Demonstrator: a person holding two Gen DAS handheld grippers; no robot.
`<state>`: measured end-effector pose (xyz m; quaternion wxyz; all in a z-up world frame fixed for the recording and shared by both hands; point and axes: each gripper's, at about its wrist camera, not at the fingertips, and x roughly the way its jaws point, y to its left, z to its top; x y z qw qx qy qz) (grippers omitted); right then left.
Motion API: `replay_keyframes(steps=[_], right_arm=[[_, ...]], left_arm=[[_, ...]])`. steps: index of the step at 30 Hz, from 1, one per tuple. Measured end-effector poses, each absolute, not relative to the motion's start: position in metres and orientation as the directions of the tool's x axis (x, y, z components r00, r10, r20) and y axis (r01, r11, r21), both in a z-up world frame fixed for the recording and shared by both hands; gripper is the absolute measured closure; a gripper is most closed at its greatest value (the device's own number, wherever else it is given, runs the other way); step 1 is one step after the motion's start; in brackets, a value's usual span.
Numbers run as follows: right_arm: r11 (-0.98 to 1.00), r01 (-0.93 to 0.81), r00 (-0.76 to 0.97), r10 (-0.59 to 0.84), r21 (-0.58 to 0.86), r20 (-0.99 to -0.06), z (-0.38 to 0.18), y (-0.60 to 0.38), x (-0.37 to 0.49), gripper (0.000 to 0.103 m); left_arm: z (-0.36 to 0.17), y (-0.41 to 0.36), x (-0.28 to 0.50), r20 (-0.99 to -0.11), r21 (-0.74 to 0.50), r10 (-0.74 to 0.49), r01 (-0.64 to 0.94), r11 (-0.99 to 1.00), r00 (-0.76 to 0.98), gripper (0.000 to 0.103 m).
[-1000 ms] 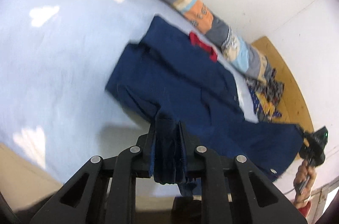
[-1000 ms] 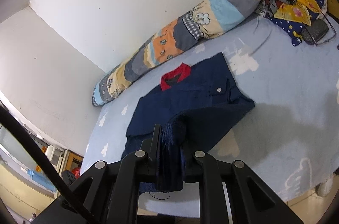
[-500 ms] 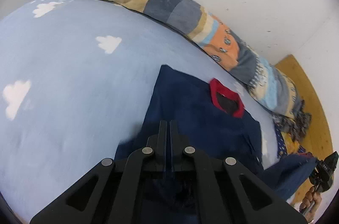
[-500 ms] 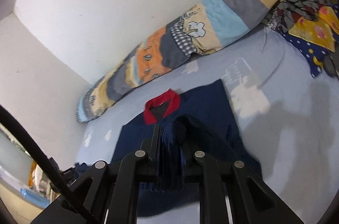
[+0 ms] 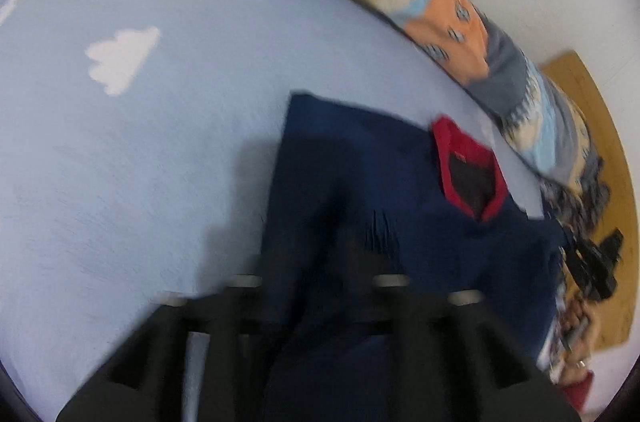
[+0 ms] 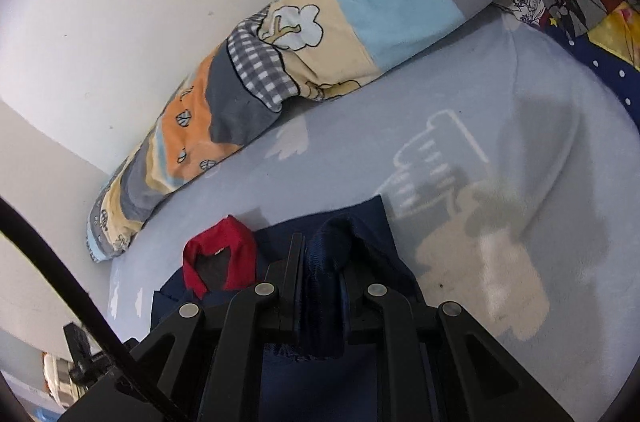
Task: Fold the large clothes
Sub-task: 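Lift the hem and fold it toward the red collar with both grippers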
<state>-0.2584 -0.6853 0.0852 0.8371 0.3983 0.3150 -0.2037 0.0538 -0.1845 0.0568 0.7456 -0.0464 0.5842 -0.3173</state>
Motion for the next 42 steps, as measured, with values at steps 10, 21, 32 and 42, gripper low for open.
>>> replay_keyframes(steps=[10,21,32,42], right_arm=[[0.646,0.55,0.742,-0.088,0.529,-0.664,0.094,-0.667,-0.304,0.088],[0.665,0.533,0.744,-0.073,0.524,-0.664,0.09,-0.668,-0.3,0.088],[0.669,0.536,0.742,-0.082,0.515,-0.665,0.092,-0.667,-0.295,0.088],[0.699,0.527,0.745,-0.107,0.484,-0.658,0.11,-0.667,-0.252,0.088]], left_arm=[[0.056,-0.225,0.03,-0.856,-0.359,-0.514,0.648,0.671,0.058,0.073],[0.022,-0.256,0.038,-0.885,-0.344,-0.464,0.615,0.71,0.042,0.067],[0.044,-0.266,0.022,-0.872,-0.207,-0.435,0.635,0.744,0.225,0.09],[0.104,-0.243,0.07,-0.802,-0.254,-0.486,0.538,0.804,0.347,0.09]])
